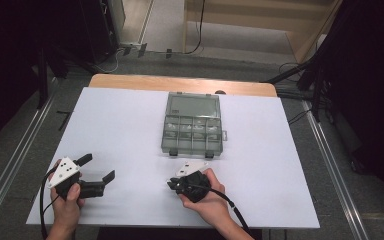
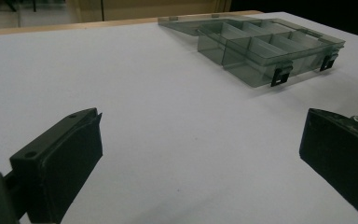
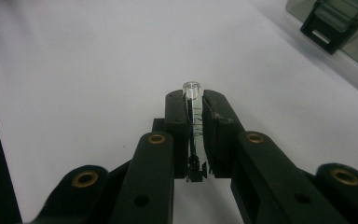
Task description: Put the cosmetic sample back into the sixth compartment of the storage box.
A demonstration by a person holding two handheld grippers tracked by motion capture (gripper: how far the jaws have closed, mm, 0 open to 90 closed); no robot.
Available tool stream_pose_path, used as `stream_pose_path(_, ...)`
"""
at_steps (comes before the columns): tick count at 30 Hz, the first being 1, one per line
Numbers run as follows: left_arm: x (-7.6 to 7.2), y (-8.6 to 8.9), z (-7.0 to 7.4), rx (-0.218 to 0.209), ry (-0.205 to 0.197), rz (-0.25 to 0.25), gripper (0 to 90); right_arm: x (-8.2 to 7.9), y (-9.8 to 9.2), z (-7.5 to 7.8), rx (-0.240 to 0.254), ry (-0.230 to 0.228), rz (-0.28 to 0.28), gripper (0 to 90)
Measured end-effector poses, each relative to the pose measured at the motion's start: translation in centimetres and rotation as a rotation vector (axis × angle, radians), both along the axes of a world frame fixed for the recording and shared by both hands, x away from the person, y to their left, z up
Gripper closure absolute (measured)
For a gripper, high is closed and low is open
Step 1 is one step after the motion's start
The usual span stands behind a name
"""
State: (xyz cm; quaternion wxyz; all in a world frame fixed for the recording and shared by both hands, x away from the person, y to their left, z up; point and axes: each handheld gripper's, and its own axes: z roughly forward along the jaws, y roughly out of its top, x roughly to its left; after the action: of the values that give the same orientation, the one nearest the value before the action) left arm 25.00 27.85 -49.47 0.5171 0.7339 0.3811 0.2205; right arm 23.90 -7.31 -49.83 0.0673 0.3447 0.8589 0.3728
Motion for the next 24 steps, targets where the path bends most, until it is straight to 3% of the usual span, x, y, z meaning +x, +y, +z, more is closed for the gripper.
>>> stream_pose_path(24, 0.0, 0.1, 0.0, -0.007, 0.001, 0.007, 0.0, 1.8, -1.3, 2.3, 0.03, -0.034, -0.04, 82.5)
